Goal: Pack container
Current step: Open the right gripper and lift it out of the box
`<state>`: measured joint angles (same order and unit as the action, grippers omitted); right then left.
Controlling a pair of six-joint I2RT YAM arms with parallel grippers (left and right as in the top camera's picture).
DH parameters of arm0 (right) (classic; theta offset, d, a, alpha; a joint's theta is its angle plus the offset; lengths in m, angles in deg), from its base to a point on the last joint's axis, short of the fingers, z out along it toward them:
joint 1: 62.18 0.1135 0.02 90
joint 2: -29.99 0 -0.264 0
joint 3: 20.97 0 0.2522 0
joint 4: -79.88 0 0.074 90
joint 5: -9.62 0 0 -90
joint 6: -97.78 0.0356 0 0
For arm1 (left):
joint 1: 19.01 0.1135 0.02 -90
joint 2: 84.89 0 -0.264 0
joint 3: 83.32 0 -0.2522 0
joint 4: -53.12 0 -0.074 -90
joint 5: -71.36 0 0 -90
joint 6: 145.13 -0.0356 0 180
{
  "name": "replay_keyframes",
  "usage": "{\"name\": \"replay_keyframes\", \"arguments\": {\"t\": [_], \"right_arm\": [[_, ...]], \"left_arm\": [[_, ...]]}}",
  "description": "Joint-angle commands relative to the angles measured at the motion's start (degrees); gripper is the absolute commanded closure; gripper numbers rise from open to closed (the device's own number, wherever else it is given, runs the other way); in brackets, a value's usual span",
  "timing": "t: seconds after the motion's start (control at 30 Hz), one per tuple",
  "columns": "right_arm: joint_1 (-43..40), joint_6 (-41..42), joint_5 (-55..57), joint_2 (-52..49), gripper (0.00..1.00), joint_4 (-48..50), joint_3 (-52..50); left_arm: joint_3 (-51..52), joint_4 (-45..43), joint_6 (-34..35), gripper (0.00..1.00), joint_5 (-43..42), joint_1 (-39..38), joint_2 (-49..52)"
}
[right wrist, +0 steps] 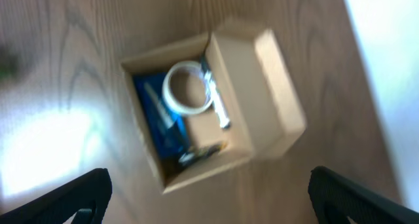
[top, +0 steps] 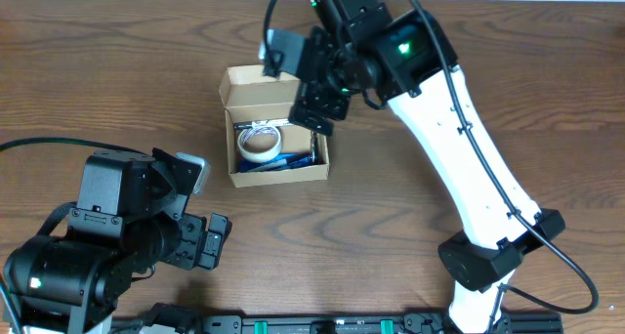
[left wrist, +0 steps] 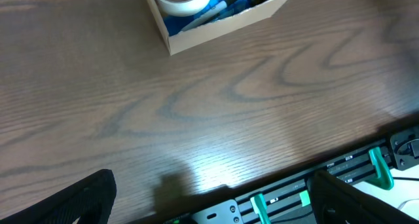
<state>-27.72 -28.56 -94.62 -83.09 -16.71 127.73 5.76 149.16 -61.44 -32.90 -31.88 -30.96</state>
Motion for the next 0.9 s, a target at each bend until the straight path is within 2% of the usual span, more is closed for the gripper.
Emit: {"name": "replay_keyframes", "arguments": {"t": [0.0,0.3,0.37,0.43,0.47,0.53,0.6,0.63,0.73,0.87], "right_arm": [[-0.3,5.7,-0.6,0.2,0.01,-1.2,0.2],[-0.3,8.0,-1.4,0.2,0.01,-2.4,0.2],[-1.1,11.8,1.2,0.2,0.04,-2.3,0.2],[-2.6,17.1,4.5,0.1,0.18,-2.3,0.1],[-3.2,18.6,5.0,0.1,0.29,-2.3,0.0],[-5.0,21.4,5.0,-0.1,0.62,-2.4,-0.4],[-6.6,23.2,5.0,-0.2,0.87,-2.5,-1.3],[-7.2,24.0,5.0,-0.2,0.97,-2.5,-1.9],[-8.9,24.6,5.0,-0.2,0.98,-2.9,-3.9],[-10.7,25.9,5.0,-0.2,0.98,-2.5,-6.7]], "left_arm": [[-0.9,-0.3,-1.0,0.05,0.1,0.1,-0.1],[-0.9,-0.7,-1.0,0.05,0.3,0.1,-0.1],[-0.9,-0.7,-1.0,0.05,0.3,0.1,-0.1],[-0.9,-1.1,-1.0,0.05,0.3,0.1,-0.1],[-0.9,-1.7,-1.0,0.05,0.5,0.1,-0.1],[-0.9,-3.0,-1.0,0.05,1.8,0.1,0.0],[-0.9,-4.6,-1.0,0.05,2.8,0.1,0.2],[-0.9,-5.4,-1.0,0.05,2.9,0.1,0.3],[-0.9,-7.8,-0.9,0.05,3.4,0.1,1.3],[-0.9,-11.6,1.9,0.05,8.0,1.1,4.1]]}}
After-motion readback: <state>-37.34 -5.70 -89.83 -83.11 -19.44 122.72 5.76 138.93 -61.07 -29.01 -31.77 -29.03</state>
